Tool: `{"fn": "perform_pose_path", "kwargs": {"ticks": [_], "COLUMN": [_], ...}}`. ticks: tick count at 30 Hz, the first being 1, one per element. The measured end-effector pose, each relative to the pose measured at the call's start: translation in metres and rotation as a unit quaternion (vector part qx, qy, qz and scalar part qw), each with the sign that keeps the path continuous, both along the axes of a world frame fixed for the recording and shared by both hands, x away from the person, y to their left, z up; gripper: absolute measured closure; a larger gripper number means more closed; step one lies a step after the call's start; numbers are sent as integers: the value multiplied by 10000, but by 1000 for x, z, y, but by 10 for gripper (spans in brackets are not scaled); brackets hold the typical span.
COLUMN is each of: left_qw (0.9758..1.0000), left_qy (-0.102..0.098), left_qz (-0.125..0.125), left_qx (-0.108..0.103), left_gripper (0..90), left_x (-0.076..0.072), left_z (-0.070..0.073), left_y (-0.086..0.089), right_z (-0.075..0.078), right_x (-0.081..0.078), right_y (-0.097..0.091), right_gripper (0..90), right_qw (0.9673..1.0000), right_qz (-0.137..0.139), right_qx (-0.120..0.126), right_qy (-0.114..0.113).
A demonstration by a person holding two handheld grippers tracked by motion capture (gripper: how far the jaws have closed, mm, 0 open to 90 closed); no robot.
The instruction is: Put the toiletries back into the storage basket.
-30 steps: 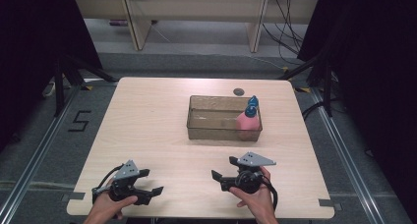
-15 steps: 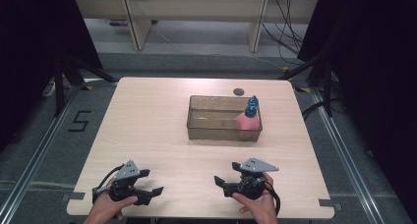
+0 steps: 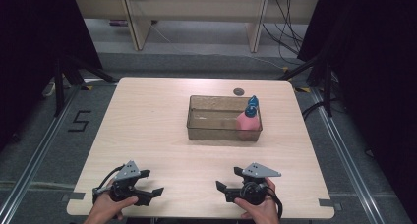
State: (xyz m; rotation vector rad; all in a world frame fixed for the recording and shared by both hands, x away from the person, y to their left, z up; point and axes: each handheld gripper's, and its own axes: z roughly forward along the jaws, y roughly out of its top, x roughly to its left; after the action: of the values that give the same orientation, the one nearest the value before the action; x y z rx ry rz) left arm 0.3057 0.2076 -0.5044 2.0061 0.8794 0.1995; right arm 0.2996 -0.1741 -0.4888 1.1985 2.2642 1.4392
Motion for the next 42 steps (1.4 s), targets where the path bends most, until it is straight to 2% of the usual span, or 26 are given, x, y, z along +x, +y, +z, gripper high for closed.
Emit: {"fn": "perform_pose_path", "kwargs": {"ticks": [1, 2, 3, 5, 6, 10, 11, 12, 13, 14, 16, 19, 21, 22, 24, 29, 31, 32, 34, 35, 37, 39, 42], "left_qw": [10000, 10000, 10000, 10000, 10000, 10000, 10000, 10000, 9999, 10000, 10000, 10000, 10000, 10000, 10000, 9999, 10000, 10000, 9999, 10000, 9999, 9999, 9999], "left_qy": [-12, -12, -13, -14, -14, -14, -15, -21, -51, -30, -26, -29, -6, -11, -32, -30, -23, -22, -32, -25, -29, -17, 3], "left_qz": [24, 23, 24, 20, 18, 8, 13, 5, -63, -21, -29, -35, -67, -65, -62, -78, -75, -78, -92, -87, -91, -103, -104], "left_qx": [2, 1, 2, 2, 2, -2, -24, -27, 127, -31, -19, -14, 2, 2, 25, 55, 26, 32, 74, 36, 36, 38, 25], "left_gripper": [149, 148, 148, 148, 148, 148, 148, 148, 148, 148, 148, 148, 148, 149, 149, 149, 149, 148, 148, 148, 148, 148, 149], "left_x": [0, 0, 0, 0, 0, -1, -1, -1, 0, -1, -1, -1, -1, -1, -1, -1, -1, -1, -1, -1, -1, -1, -1], "left_z": [0, 0, 0, 0, 0, 0, -1, -1, 0, -1, 0, 0, 0, 0, 0, 0, 0, 0, 0, 0, -1, -1, -1], "left_y": [0, 0, 0, 0, 0, -1, -1, -1, 0, -2, -2, -2, -2, -2, -2, -2, -2, -2, -2, -3, -3, -3, -3], "right_z": [1, 1, 0, 1, -1, 0, 0, 0, 0, 0, -2, -1, -2, -1, -2, -4, -5, -5, -5, -6, -6, -7, -6], "right_x": [-1, -5, -4, -6, -5, -9, -9, -12, -12, -14, -13, -17, -17, -20, -19, -23, -24, -24, -26, -25, -27, -27, -27], "right_y": [0, 1, -1, -1, -1, -3, -5, -4, -6, -5, -7, -9, -10, -10, -11, -11, -10, -11, -11, -11, -10, -9, -11], "right_gripper": [156, 156, 155, 155, 155, 156, 155, 156, 155, 156, 156, 156, 156, 156, 155, 155, 155, 155, 155, 155, 155, 155, 156], "right_qw": [10000, 9997, 9998, 9998, 10000, 9999, 10000, 9997, 10000, 9997, 10000, 9998, 9999, 9996, 9999, 9998, 9997, 9998, 9998, 9999, 9998, 9997, 9998], "right_qz": [-23, -34, 85, 20, 15, -13, 5, -94, -85, -92, -77, -107, -130, -158, -150, -139, -147, -129, -117, -133, -115, -145, -125], "right_qx": [-8, 169, 169, 149, 69, 134, 58, 137, 16, 143, 48, 134, 81, 161, 63, 61, 113, -15, 12, -22, 54, 33, -66], "right_qy": [-15, 158, 62, 107, -20, 96, -25, 164, 13, 152, 26, 104, 72, 178, 58, 85, 184, 132, 151, 31, 174, 206, 102]}}
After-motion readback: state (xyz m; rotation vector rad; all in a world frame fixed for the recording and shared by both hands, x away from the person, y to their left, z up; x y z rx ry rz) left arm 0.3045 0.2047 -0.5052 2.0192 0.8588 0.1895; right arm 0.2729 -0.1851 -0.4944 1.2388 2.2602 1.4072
